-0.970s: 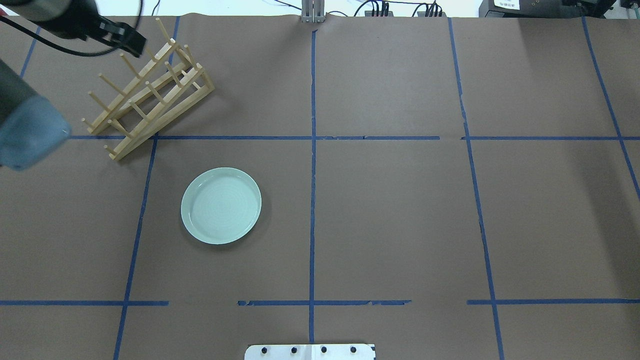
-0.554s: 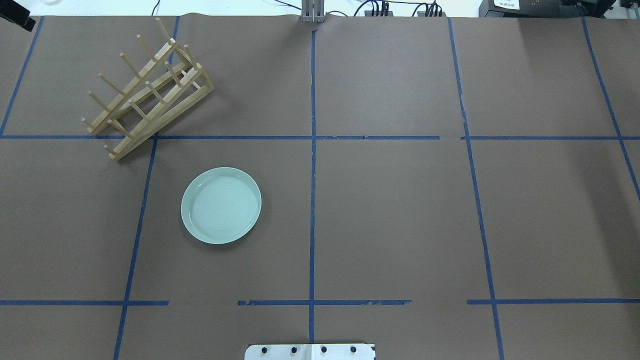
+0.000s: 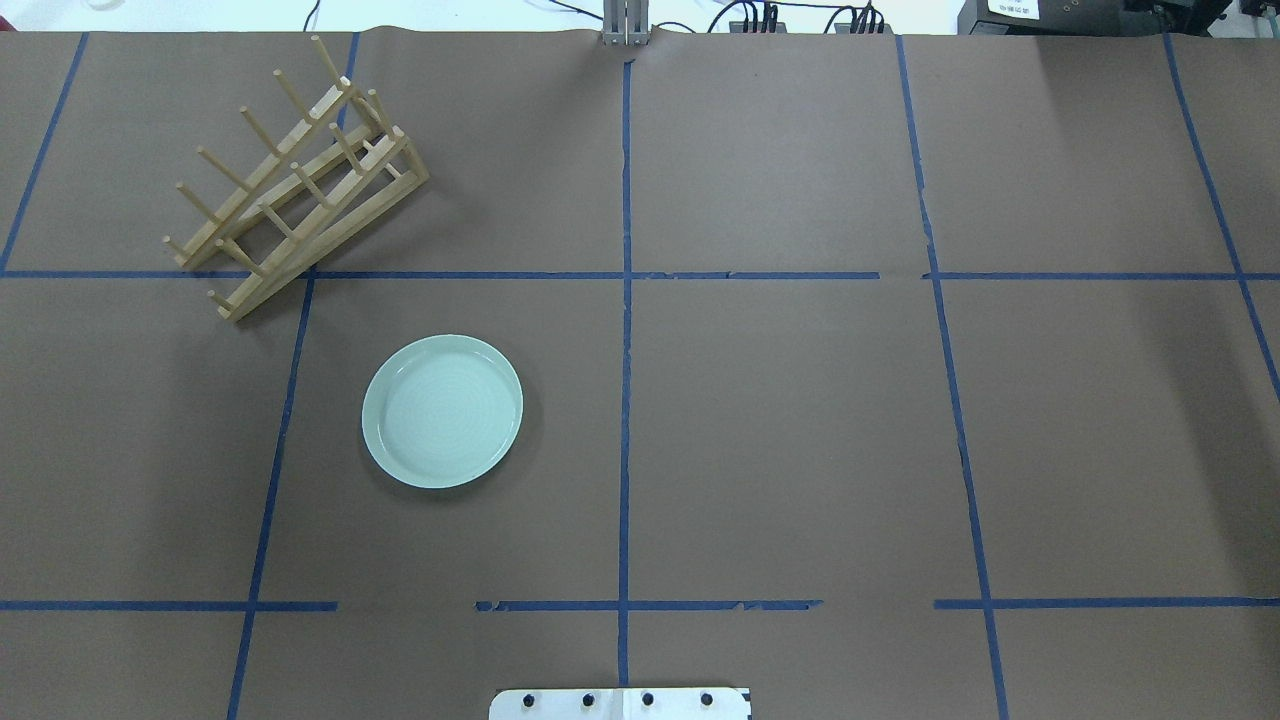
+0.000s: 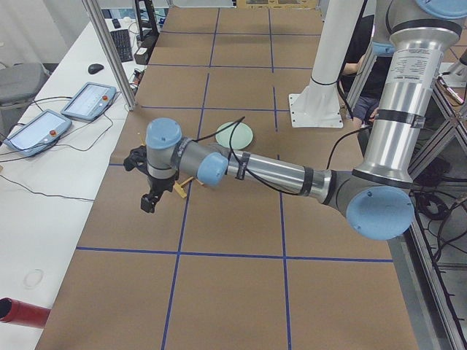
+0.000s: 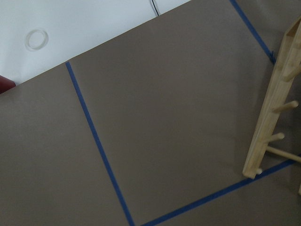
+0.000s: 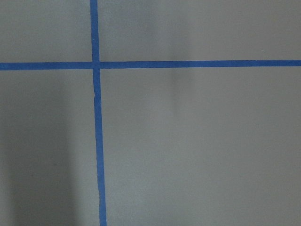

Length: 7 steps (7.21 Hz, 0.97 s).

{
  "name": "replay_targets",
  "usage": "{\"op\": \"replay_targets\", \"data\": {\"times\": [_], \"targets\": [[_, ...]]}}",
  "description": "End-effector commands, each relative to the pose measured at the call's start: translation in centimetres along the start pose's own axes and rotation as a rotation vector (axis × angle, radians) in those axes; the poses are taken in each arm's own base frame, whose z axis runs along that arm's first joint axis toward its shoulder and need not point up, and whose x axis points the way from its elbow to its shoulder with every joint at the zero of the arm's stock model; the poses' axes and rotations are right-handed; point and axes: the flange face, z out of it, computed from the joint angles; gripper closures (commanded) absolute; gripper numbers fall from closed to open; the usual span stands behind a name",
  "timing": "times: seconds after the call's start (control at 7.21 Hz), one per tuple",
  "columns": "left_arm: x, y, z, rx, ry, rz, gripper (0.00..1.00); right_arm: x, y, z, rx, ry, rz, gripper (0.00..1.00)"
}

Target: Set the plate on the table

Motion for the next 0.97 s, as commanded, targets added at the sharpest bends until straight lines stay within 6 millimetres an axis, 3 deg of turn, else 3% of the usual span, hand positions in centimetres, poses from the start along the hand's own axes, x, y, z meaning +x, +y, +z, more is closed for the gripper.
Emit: {"op": "replay_targets", "data": {"times": [0.0,0.14,0.42,0.83], "targets": [[-1.5,7.9,2.7,-0.05,0.06,-0.083,0.0,0.0,0.0,0.0,0.0,0.0,0.0,0.0],[-1.8,9.3,3.3,-0.069,0.061,-0.179,0.0,-0.1,0.0,0.0,-0.001,0.0,0.0,0.0],[-1.4,9.1,2.7,-0.071,0.049,-0.37,0.0,0.0,0.0,0.0,0.0,0.0,0.0,0.0],[-2.4,11.0,3.7,-0.16,0.037,-0.56,0.0,0.0,0.0,0.0,0.0,0.0,0.0,0.0]]}}
